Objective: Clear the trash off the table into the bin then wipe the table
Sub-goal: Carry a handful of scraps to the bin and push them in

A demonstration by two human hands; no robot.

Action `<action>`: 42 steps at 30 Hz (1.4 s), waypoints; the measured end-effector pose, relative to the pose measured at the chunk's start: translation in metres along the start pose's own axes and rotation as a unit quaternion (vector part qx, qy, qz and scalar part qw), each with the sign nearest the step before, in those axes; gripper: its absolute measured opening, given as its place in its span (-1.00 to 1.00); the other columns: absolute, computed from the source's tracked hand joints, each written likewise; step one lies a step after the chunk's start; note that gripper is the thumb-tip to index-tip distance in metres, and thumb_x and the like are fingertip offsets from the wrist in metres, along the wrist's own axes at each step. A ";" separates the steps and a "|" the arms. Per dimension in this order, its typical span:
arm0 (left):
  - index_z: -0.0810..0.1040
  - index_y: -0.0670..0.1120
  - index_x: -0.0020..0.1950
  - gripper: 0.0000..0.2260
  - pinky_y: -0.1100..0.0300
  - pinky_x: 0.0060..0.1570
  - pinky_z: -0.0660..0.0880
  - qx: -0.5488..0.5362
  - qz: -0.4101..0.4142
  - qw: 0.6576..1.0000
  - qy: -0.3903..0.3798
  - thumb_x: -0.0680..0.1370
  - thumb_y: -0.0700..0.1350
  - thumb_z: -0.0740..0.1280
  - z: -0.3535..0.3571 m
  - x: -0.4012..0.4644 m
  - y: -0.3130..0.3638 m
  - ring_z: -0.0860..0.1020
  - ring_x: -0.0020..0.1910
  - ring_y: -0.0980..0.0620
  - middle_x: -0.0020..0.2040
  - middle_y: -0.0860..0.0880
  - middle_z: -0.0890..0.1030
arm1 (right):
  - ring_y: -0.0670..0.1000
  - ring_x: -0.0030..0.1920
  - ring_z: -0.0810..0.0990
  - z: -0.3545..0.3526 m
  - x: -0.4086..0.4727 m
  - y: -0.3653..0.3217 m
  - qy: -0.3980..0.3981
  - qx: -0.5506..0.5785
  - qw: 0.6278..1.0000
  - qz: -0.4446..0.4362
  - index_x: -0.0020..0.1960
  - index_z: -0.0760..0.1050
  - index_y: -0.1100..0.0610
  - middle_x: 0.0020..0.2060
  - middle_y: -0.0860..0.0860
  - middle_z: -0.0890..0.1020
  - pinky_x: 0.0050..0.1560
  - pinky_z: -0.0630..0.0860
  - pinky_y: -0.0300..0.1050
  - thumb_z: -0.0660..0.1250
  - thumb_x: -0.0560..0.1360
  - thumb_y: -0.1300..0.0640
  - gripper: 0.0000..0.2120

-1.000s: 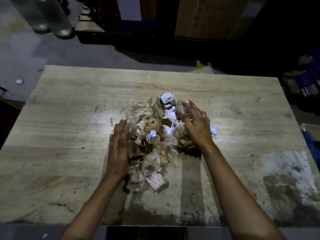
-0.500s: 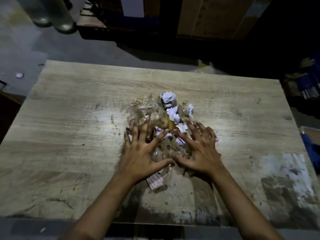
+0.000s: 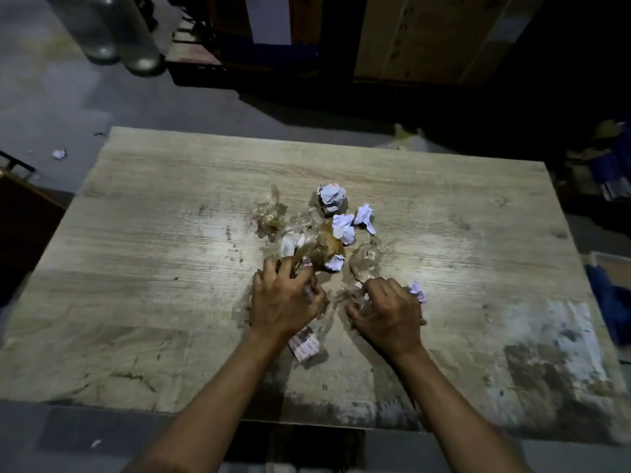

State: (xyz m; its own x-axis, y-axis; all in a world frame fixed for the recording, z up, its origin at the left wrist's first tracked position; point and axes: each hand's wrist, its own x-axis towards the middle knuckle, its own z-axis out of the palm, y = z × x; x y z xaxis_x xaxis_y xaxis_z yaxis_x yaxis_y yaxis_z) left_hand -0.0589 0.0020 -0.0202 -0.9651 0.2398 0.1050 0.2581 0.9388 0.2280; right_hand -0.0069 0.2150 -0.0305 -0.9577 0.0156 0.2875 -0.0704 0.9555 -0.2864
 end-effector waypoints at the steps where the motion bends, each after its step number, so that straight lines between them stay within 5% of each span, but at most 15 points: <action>1: 0.66 0.02 0.05 -0.75 -0.09 -0.07 0.60 -0.011 -0.003 1.000 0.011 0.50 0.14 0.37 0.001 0.000 0.000 0.55 0.11 -0.25 0.13 -0.10 0.67 | 0.18 -0.19 0.61 0.001 -0.002 0.002 0.002 0.008 1.000 -0.003 -0.14 0.52 0.07 -0.25 0.04 0.58 -0.26 0.50 0.06 0.47 0.43 -0.05 -0.77; 14: 0.66 0.02 -0.14 -0.87 0.16 -0.30 0.41 -0.098 -0.009 0.983 0.156 0.50 0.05 0.46 -0.047 0.009 0.004 0.53 -0.12 -0.09 -0.15 0.00 0.63 | 0.12 -0.31 0.63 -0.047 0.020 -0.009 0.118 0.120 0.984 0.049 -0.17 0.51 0.10 -0.31 0.02 0.59 -0.33 0.51 -0.04 0.47 0.40 0.11 -0.85; 23: 0.66 0.02 -0.13 -0.86 0.04 -0.33 0.59 -0.106 -0.059 0.982 0.147 0.46 0.08 0.43 -0.129 0.003 0.012 0.59 -0.12 -0.16 -0.14 -0.01 0.66 | 0.12 -0.39 0.59 -0.124 0.057 -0.061 0.092 0.178 0.979 0.042 -0.17 0.48 0.09 -0.41 0.03 0.57 -0.35 0.55 0.00 0.39 0.40 0.03 -0.84; 35: 0.60 0.05 -0.14 -0.73 0.03 -0.28 0.60 -0.080 -0.115 0.966 0.218 0.47 0.24 0.45 -0.238 -0.041 -0.035 0.61 -0.07 -0.17 -0.10 0.02 0.66 | 0.11 -0.34 0.54 -0.164 0.097 -0.200 0.085 0.252 0.960 -0.081 -0.19 0.50 0.16 -0.37 0.05 0.56 -0.29 0.51 0.05 0.52 0.37 0.14 -0.80; 42: 0.63 0.03 -0.14 -0.82 0.03 -0.27 0.60 -0.034 -0.207 0.938 0.275 0.45 0.12 0.48 -0.284 -0.128 -0.115 0.61 -0.08 -0.17 -0.11 0.00 0.66 | 0.08 -0.43 0.56 -0.158 0.067 -0.322 0.013 0.324 0.933 -0.156 -0.19 0.44 0.11 -0.42 0.03 0.55 -0.35 0.49 0.01 0.47 0.35 0.06 -0.78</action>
State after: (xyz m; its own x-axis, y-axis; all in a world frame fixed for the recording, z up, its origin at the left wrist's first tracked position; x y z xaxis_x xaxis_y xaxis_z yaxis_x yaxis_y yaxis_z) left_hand 0.0474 -0.2068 0.2152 -0.8196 -0.3235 0.4730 -0.1136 0.9008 0.4192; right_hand -0.0043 -0.0457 0.2251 -0.8556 -0.2184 0.4693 -0.5070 0.5363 -0.6748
